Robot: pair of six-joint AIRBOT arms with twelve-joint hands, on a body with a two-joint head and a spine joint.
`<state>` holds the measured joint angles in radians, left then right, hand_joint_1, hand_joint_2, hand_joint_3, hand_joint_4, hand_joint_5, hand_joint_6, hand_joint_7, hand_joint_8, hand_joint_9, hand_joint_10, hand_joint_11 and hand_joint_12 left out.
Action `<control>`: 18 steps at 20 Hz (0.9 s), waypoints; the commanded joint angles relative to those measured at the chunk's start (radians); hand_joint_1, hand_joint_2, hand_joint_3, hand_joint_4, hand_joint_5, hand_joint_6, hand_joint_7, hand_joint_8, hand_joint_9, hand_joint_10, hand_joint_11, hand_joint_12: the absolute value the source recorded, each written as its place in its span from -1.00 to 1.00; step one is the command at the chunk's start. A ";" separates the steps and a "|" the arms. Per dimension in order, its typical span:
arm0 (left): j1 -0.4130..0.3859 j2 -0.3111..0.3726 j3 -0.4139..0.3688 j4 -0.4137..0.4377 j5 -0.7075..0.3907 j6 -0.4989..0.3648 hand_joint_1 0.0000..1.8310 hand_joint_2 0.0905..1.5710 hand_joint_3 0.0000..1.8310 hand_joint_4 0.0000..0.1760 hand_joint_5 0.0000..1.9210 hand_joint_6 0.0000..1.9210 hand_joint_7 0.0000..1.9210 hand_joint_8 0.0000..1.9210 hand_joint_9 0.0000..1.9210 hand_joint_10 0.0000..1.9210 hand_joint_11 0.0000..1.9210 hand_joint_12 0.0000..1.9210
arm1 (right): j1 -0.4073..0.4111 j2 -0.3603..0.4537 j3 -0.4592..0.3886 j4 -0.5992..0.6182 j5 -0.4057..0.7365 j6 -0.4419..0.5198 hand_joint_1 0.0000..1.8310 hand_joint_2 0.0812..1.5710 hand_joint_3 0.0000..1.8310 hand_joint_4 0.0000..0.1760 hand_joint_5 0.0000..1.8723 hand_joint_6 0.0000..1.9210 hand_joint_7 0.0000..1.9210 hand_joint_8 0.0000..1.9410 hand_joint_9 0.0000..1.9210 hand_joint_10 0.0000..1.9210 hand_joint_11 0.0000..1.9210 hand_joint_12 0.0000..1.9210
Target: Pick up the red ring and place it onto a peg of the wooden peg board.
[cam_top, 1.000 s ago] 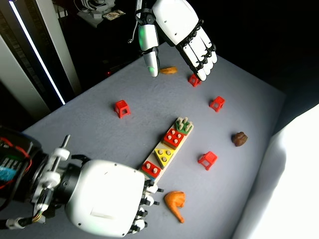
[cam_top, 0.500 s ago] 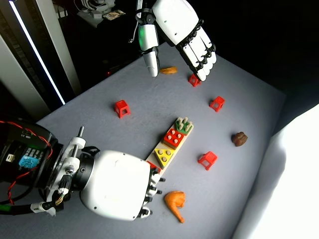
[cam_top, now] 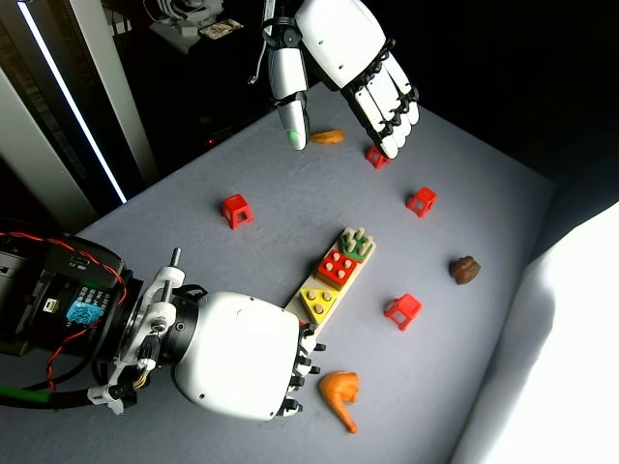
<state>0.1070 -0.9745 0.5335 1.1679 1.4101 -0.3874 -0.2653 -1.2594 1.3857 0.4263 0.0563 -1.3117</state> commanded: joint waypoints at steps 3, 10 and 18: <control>-0.003 0.003 0.000 0.103 0.014 0.002 -1.00 0.42 -1.00 -1.00 -0.92 -1.00 -0.85 -0.99 -0.85 -0.99 -1.00 -0.76 | -0.005 0.004 0.007 0.004 0.107 -0.024 0.50 0.38 -1.00 -1.00 -0.01 0.10 0.09 -0.15 -0.05 0.20 -0.18 0.17; -0.003 0.003 0.000 0.103 0.014 0.002 -1.00 0.41 -1.00 -1.00 -0.89 -1.00 -0.82 -0.99 -0.83 -1.00 -1.00 -0.72 | -0.036 -0.016 0.037 0.004 0.120 -0.040 0.33 0.39 -1.00 -0.74 0.01 0.08 0.09 -0.08 0.21 -0.86 -0.16 0.12; -0.003 0.003 0.000 0.103 0.014 0.002 -1.00 0.41 -1.00 -1.00 -0.91 -1.00 -0.82 -1.00 -0.84 -1.00 -1.00 -0.77 | -0.041 -0.041 0.055 0.004 0.163 -0.052 0.25 0.39 -1.00 -1.00 -0.17 -0.44 -0.08 -0.53 0.04 -1.00 -0.39 0.09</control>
<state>0.1070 -0.9745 0.5335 1.1679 1.4097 -0.3874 -0.3107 -1.3048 1.4364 0.4297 0.1097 -1.3643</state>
